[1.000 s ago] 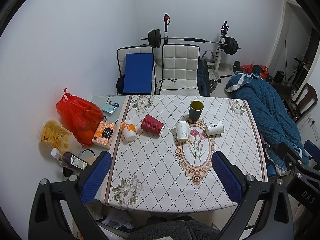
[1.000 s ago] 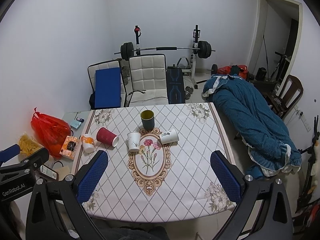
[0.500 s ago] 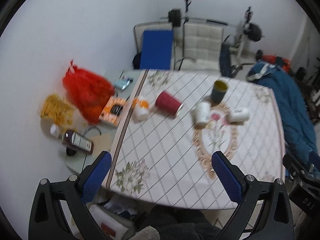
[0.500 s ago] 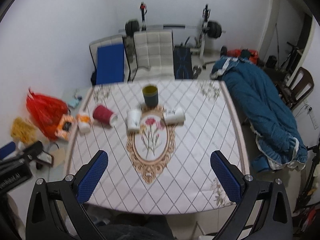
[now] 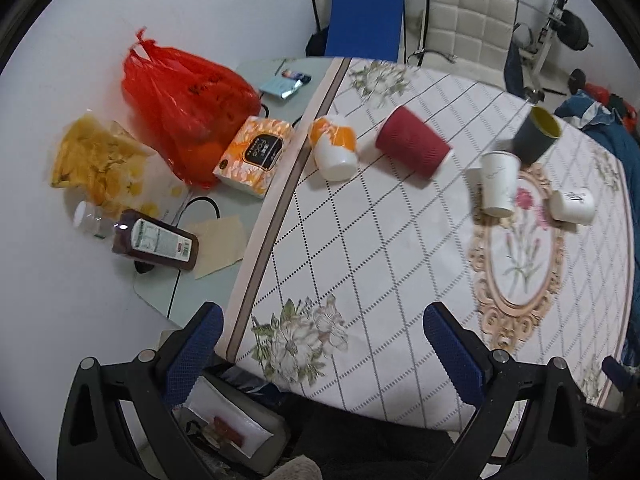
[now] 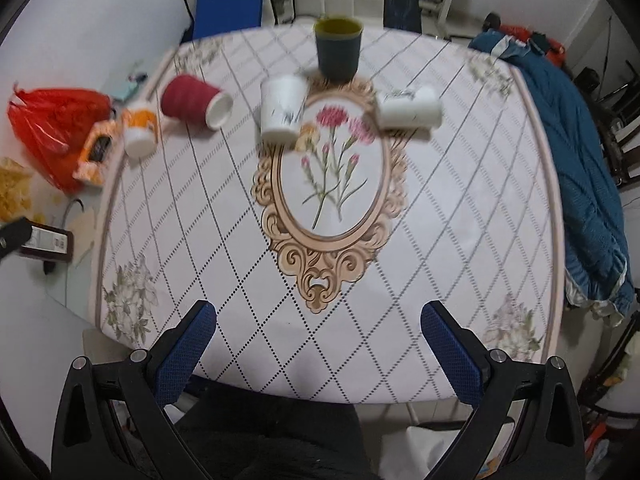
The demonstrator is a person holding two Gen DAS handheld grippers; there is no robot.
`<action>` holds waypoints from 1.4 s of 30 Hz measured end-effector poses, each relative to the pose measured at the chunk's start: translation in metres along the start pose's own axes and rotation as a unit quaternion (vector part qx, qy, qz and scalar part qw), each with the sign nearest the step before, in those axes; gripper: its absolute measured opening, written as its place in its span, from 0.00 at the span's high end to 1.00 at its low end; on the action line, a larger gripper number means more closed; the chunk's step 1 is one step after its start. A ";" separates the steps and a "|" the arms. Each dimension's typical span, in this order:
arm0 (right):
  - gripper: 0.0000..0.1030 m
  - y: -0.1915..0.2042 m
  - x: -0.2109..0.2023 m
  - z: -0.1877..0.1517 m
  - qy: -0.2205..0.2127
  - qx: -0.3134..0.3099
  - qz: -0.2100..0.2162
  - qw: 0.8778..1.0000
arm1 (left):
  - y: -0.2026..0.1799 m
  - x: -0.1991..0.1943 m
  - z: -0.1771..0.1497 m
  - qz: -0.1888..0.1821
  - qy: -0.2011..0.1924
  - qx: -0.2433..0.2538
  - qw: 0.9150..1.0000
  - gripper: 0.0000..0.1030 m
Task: Flip cup upside down
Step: 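Move the left tool to the orange-and-white cup and close around it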
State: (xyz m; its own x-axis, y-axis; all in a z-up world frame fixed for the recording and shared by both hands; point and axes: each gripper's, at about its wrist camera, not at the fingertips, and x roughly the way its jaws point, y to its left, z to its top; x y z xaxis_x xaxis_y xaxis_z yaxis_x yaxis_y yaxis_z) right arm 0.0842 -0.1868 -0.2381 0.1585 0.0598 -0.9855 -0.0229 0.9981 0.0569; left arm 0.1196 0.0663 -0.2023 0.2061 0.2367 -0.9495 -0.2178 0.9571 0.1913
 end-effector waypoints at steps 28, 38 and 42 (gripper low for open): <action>0.00 0.108 0.153 0.130 0.105 0.014 -0.026 0.994 | 0.043 0.191 0.170 -0.058 0.122 -0.036 0.990 0.00; 0.00 0.130 0.179 0.160 0.122 0.012 -0.045 0.991 | 0.031 0.233 0.198 -0.094 0.159 -0.036 0.982 0.00; 0.00 0.136 0.181 0.164 0.129 0.013 -0.049 0.990 | 0.025 0.246 0.205 -0.091 0.166 -0.026 0.982 0.00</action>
State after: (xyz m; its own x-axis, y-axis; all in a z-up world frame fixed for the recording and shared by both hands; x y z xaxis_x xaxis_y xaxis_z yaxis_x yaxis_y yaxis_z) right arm 0.2721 -0.0380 -0.3823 -0.0979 -0.0393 -0.9944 0.0052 0.9992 -0.0400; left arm 0.3604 0.1831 -0.3800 -0.0738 -0.0139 -0.9972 -0.2563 0.9666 0.0055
